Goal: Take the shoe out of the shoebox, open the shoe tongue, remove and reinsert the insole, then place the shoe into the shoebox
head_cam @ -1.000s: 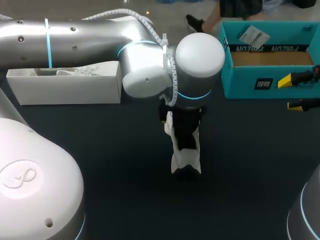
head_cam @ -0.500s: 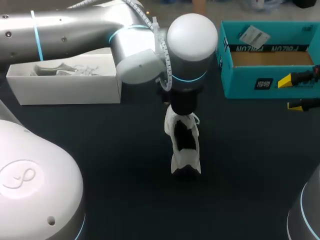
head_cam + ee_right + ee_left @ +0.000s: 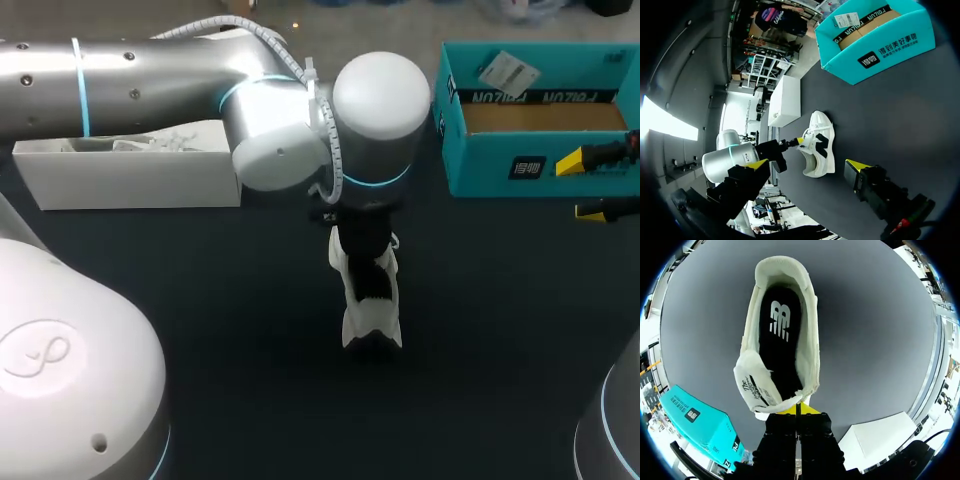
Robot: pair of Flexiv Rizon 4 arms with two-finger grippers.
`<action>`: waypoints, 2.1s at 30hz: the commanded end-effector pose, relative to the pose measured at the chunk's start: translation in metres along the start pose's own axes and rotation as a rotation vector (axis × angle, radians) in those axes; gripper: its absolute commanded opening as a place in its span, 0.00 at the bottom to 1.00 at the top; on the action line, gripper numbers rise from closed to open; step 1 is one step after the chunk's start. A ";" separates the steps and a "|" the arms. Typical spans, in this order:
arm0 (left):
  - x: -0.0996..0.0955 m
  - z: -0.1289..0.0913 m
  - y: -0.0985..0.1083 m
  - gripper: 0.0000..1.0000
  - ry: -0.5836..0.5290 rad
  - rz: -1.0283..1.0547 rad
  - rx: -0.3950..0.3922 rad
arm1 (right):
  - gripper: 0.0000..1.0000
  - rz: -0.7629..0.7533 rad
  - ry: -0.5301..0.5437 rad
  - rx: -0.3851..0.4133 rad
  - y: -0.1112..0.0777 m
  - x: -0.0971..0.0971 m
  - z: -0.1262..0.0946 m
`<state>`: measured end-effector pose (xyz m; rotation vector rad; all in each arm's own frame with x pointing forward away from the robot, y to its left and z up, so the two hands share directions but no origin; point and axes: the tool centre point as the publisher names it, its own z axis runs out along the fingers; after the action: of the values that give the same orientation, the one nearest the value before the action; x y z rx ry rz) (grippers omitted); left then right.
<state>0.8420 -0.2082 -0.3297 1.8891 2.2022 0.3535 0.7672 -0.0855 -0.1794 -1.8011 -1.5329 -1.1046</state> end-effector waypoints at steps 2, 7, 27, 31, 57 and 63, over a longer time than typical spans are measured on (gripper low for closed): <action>0.006 -0.003 -0.016 0.00 0.008 -0.003 -0.008 | 1.00 0.001 -0.002 0.000 0.000 0.000 0.001; 0.012 -0.012 -0.024 0.00 0.044 -0.011 0.019 | 1.00 0.001 -0.002 0.000 0.000 0.000 0.001; -0.016 -0.026 -0.020 0.00 0.138 -0.273 -0.026 | 1.00 0.001 -0.002 0.000 0.000 0.000 0.001; 0.000 -0.024 -0.030 0.00 0.158 -0.329 0.019 | 1.00 0.001 -0.002 0.000 0.000 0.000 0.001; 0.021 -0.051 -0.048 0.00 0.054 -0.720 0.127 | 1.00 0.001 -0.002 0.000 0.000 0.000 0.001; 0.025 -0.089 -0.088 0.00 0.328 -1.323 0.150 | 1.00 0.001 -0.002 0.000 0.000 0.000 0.001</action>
<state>0.7448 -0.1980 -0.2913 0.9395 2.8906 0.1169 0.7672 -0.0854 -0.1794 -1.8010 -1.5329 -1.1046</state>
